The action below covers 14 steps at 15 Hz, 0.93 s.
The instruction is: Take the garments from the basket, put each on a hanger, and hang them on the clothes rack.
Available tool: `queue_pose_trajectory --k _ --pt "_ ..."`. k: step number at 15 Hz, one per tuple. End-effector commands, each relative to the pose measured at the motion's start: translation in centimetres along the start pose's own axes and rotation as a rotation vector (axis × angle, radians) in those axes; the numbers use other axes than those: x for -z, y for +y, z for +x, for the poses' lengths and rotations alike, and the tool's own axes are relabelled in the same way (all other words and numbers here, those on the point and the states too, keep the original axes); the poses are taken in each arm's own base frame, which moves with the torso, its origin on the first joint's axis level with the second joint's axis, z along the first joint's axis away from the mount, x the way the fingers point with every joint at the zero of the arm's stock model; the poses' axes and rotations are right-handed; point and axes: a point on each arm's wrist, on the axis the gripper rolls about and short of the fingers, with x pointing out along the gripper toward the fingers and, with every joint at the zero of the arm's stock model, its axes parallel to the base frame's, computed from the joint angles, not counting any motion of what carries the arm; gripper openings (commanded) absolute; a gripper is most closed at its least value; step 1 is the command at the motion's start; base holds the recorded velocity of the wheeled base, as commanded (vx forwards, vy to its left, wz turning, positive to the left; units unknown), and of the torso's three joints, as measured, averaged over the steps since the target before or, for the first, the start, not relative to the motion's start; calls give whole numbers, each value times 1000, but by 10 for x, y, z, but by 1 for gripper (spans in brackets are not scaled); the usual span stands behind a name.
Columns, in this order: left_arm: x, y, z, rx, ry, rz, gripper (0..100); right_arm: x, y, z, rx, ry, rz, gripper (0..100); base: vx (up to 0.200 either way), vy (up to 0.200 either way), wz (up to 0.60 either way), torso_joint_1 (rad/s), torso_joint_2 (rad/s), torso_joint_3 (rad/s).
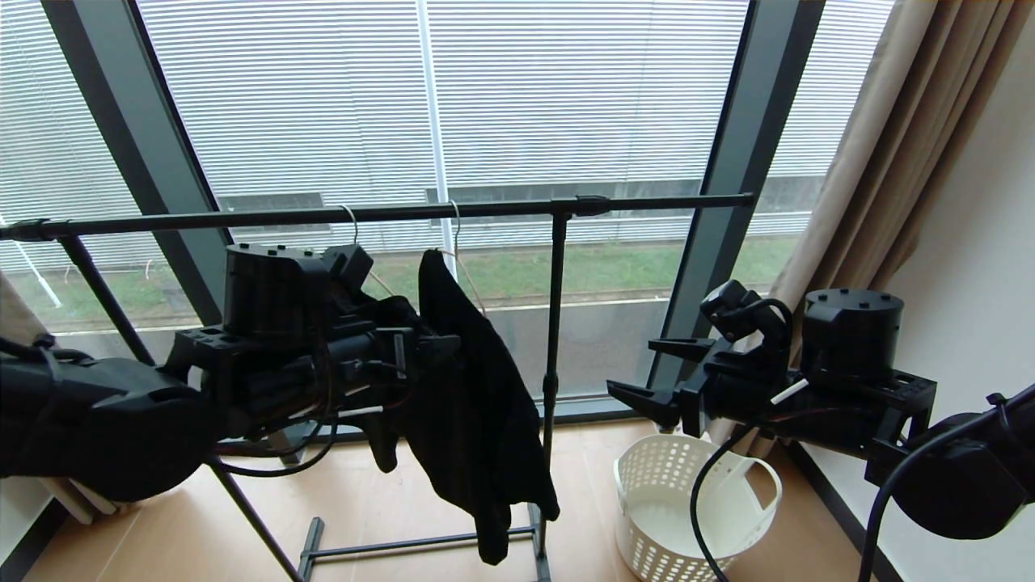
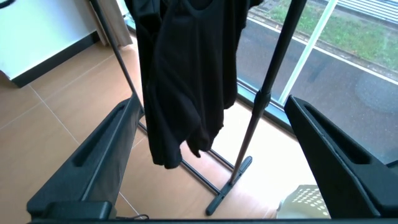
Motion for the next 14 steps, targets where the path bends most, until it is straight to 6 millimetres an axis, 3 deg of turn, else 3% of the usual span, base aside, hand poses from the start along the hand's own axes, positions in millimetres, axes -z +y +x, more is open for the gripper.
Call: queue_pose_trajectory --k 1,7,10,14 --pt "4 0 -31 5 -19 0 100 0 0 0 -1 0 -2 100 0 0 0 0 0 0" --pt "36 11 -63 -26 45 -2 100 10 3 -6 30 34 -28 100 0 0 0 0 0 0" --pt "62 16 -80 -38 110 40 100 4 18 -35 66 1 -81 100 0 0 0 0 0 0" --pt "83 21 -97 -48 153 38 100 24 43 -56 77 66 -91 100 0 0 0 0 0 0"
